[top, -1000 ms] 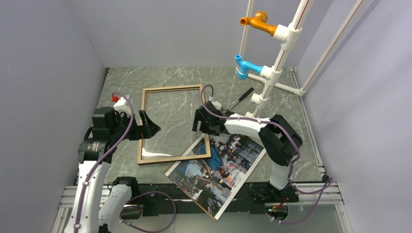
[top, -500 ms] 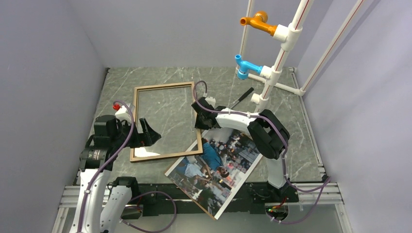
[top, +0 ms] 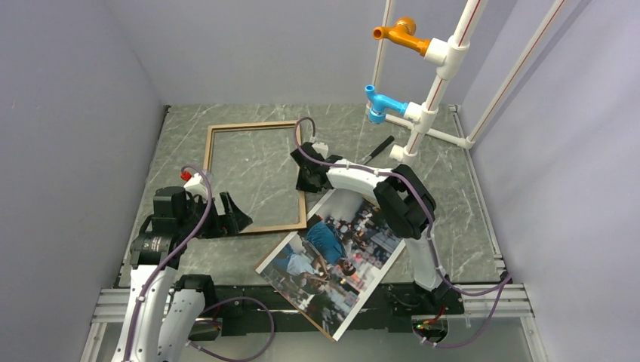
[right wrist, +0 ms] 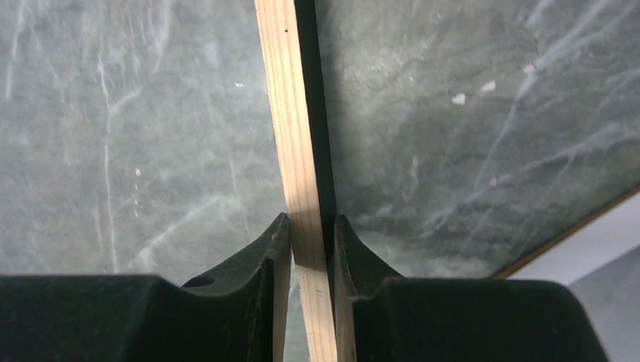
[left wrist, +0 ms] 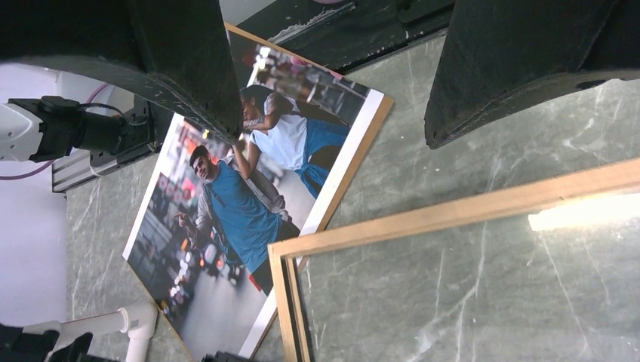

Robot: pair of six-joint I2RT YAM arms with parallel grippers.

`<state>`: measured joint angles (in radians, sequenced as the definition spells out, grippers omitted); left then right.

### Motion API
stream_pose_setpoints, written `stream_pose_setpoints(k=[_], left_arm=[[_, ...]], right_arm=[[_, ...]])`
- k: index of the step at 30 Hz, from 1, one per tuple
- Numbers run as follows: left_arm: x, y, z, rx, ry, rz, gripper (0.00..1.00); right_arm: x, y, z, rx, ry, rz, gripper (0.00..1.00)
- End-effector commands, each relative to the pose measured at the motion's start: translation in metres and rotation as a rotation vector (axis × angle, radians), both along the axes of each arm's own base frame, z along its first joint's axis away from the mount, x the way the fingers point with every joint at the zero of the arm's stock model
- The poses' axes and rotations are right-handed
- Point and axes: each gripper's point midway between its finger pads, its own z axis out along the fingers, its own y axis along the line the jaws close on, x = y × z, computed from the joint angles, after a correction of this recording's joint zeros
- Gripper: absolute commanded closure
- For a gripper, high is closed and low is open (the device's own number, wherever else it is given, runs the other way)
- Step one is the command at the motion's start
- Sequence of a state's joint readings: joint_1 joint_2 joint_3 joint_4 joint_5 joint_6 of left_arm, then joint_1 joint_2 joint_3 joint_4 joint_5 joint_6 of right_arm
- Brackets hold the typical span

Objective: Put the photo into the frame
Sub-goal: Move the photo frame to the center of the board.

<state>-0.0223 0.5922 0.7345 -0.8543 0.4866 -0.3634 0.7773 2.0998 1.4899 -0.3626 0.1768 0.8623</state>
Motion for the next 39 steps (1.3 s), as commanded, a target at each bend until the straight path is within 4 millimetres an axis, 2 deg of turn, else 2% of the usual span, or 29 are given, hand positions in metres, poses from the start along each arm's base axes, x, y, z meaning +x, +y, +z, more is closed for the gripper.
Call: stream_pose_setpoints(k=[1,9,17,19,21,22,24,26,28,31,35,39], left_arm=[[0.000,-0.005,0.003,-0.030,0.003,0.000,0.08],[-0.004,-0.009,-0.003,-0.052,0.033,0.017,0.10],[-0.008,-0.014,-0.009,-0.050,0.065,0.015,0.11],[-0.008,-0.017,-0.011,-0.055,0.079,0.011,0.11],[-0.008,-0.021,-0.014,-0.060,0.098,0.007,0.11],[-0.008,-0.023,-0.015,-0.063,0.103,0.004,0.11],[-0.007,-0.028,-0.019,-0.061,0.116,0.000,0.11],[-0.006,-0.030,-0.026,-0.046,0.141,0.002,0.10],[-0.006,-0.036,-0.031,-0.030,0.160,-0.012,0.10],[-0.004,-0.042,-0.040,0.002,0.191,-0.018,0.10],[0.001,-0.056,-0.052,0.057,0.232,-0.040,0.11],[0.005,-0.073,-0.066,0.112,0.259,-0.076,0.11]], right_arm=[[0.028,0.016,0.022,0.058,-0.060,-0.040,0.86],[0.038,0.033,0.021,0.107,-0.046,-0.046,0.87],[0.040,0.040,0.042,0.189,-0.091,-0.049,0.86],[0.042,0.043,0.046,0.209,-0.101,-0.038,0.84],[0.041,0.049,0.045,0.222,-0.098,-0.008,0.74],[0.040,0.050,0.043,0.219,-0.092,0.002,0.57],[0.036,0.050,0.041,0.219,-0.084,0.020,0.38],[0.028,0.044,0.041,0.216,-0.079,0.023,0.23],[0.019,0.034,0.043,0.202,-0.078,0.026,0.14],[0.002,0.014,0.046,0.173,-0.073,0.031,0.05],[-0.032,-0.014,0.049,0.147,-0.045,0.054,0.02],[-0.076,-0.046,0.053,0.158,0.000,0.062,0.01]])
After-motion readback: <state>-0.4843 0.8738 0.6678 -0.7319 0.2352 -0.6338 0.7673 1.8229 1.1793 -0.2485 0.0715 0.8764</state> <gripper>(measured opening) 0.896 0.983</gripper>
